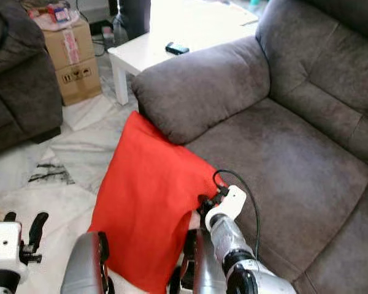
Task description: Move the pillow to the sofa from floor
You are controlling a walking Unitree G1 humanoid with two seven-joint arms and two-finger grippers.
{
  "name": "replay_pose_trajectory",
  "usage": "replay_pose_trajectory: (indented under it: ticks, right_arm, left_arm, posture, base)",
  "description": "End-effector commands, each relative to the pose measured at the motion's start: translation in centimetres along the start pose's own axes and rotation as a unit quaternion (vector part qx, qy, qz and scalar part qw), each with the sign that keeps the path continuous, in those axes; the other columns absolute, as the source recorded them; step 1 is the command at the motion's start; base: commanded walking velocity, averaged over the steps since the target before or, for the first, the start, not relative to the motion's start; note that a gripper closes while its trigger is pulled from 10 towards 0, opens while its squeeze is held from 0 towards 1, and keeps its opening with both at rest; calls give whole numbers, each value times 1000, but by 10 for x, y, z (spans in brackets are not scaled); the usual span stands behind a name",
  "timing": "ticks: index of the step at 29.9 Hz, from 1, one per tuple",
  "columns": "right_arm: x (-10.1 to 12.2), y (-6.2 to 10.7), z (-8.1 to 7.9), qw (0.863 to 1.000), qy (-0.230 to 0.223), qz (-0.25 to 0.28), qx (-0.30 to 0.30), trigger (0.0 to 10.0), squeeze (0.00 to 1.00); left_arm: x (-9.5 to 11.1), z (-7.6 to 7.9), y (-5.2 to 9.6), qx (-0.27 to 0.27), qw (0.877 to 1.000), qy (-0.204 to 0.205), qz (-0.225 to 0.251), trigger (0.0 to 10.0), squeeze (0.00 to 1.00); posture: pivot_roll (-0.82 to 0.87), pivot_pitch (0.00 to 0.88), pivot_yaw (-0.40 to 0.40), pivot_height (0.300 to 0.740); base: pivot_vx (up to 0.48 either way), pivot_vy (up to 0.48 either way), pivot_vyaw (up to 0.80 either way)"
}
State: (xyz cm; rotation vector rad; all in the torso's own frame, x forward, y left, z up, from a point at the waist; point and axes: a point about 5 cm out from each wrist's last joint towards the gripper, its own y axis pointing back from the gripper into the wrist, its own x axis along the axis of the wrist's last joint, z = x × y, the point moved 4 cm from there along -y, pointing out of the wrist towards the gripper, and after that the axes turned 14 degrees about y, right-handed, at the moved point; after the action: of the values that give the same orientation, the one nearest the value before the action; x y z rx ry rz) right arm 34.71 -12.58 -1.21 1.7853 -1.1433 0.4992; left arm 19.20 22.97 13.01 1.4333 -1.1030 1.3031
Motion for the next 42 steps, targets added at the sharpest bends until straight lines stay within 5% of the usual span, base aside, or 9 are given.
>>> replay_pose_trajectory:
  ticks: [1,7,10,13,15,24,36,37,42]
  right_arm:
    - [12,-1,-1,1000,-20,19,7,10000,0]
    - [22,-3,-10,998,-33,35,32,10000,0]
    - [27,-3,-3,999,-19,39,21,10000,0]
    - [30,-2,1,999,-19,39,16,10000,0]
    - [33,-2,4,999,-15,40,14,10000,0]
    - [30,-1,8,999,-17,37,9,10000,0]
    - [17,-1,0,1000,-12,20,18,10000,0]
    - [16,-1,0,1000,-11,18,19,10000,1000]
    - [14,-2,-3,1000,-15,16,20,10000,1000]
  left_arm:
    - [3,4,3,-8,1000,9,-4,10000,0]
    - [3,8,11,-14,1000,15,-16,10000,0]
    - [-13,0,26,1,999,9,-52,10000,0]
    - [-35,-13,43,23,995,-5,-97,10000,0]
    - [-59,-33,67,65,987,-24,-148,10000,0]
    - [-94,-74,117,148,961,-57,-226,10000,0]
    - [-99,-70,130,146,961,-52,-231,10000,0]
    - [-99,-69,130,145,962,-51,-227,10000,0]
    - [-98,-67,128,142,964,-48,-219,10000,0]
  posture:
    - [264,255,-173,572]
    - [264,269,-178,572]
    - [264,271,-183,572]
    - [262,279,-186,572]
    - [247,288,-190,572]
    - [250,307,-195,572]
    - [250,311,-203,572]
    - [253,310,-202,572]
    - [252,313,-202,572]
  base:
    - [0,0,0]
    - [0,0,0]
    - [0,0,0]
    - [0,0,0]
    - [0,0,0]
    - [0,0,0]
    - [0,0,0]
    - [0,0,0]
    - [0,0,0]
